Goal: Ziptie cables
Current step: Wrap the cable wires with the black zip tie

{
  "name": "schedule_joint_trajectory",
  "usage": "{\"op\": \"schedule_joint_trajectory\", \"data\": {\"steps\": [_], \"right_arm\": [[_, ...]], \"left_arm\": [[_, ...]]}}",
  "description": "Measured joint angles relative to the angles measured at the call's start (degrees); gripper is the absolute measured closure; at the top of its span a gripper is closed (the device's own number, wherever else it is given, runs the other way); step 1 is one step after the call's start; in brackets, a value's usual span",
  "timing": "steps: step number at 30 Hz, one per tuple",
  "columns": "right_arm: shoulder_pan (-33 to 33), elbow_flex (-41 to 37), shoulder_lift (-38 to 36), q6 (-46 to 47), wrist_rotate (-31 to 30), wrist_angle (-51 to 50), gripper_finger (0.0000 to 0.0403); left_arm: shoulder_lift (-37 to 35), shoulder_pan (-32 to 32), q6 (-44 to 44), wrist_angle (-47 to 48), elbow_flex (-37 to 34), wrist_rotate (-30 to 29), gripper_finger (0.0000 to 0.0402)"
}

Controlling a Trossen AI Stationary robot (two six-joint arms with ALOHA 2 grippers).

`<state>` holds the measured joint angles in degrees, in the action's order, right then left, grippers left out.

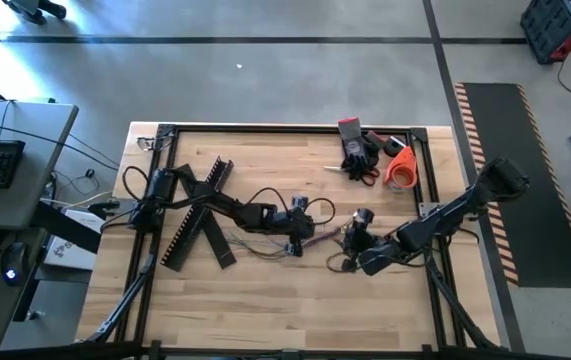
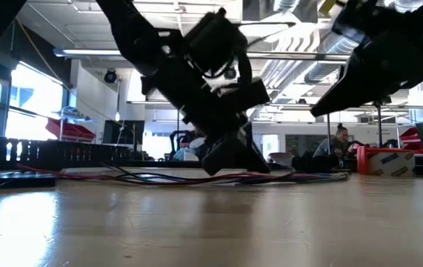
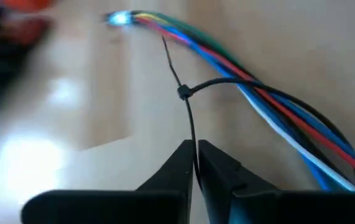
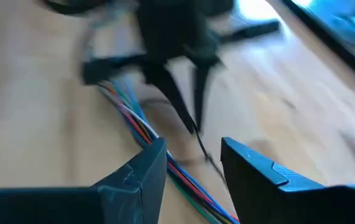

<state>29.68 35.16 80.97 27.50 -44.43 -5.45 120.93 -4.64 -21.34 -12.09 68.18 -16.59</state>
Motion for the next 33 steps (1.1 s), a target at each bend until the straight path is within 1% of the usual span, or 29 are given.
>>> {"op": "schedule_joint_trajectory", "data": {"steps": [3,6,7,11,13,16,20,24,31,33], "right_arm": [[-1.5,0.0,0.0,5.6,-1.3,-4.8,0.0263],[-3.6,0.0,0.0,9.8,0.0,-7.1,0.0263],[-4.5,0.0,-0.1,9.8,2.1,-7.0,0.0263],[-9.0,0.0,-1.1,5.7,16.6,-6.4,0.0253],[-10.1,0.0,-1.4,2.5,21.0,-6.0,0.0243],[-10.4,0.0,-1.6,-4.2,23.9,-3.7,0.0229],[-10.4,0.0,-1.6,-8.0,24.4,0.8,0.0222],[-10.8,0.0,-1.2,-8.4,23.5,5.7,0.0230],[-12.5,0.0,-1.1,-8.5,23.6,5.8,0.0258],[-13.1,0.0,-0.8,-8.8,25.0,6.2,0.0263]], "left_arm": [[-2.8,-2.0,-4.1,-0.5,0.1,-9.3,0.0400],[-4.0,-4.4,-7.7,-1.1,0.2,-14.5,0.0401],[-3.9,-5.2,-9.0,-1.1,0.1,-16.0,0.0401],[-3.5,-8.5,-12.3,-1.4,0.1,-21.7,0.0401],[-3.5,-10.0,-12.3,-1.4,-0.2,-24.1,0.0401],[-3.4,-11.3,-11.7,-3.7,-1.8,-25.6,0.0401],[-3.4,-11.9,-11.4,-5.3,-3.7,-26.9,0.0401],[-3.4,-12.0,-10.4,-6.3,-4.9,-27.0,0.0401],[-3.4,-11.9,-10.4,-9.0,-6.5,-27.1,0.0402],[-3.4,-11.9,-10.4,-9.1,-6.5,-27.3,0.0401]]}}
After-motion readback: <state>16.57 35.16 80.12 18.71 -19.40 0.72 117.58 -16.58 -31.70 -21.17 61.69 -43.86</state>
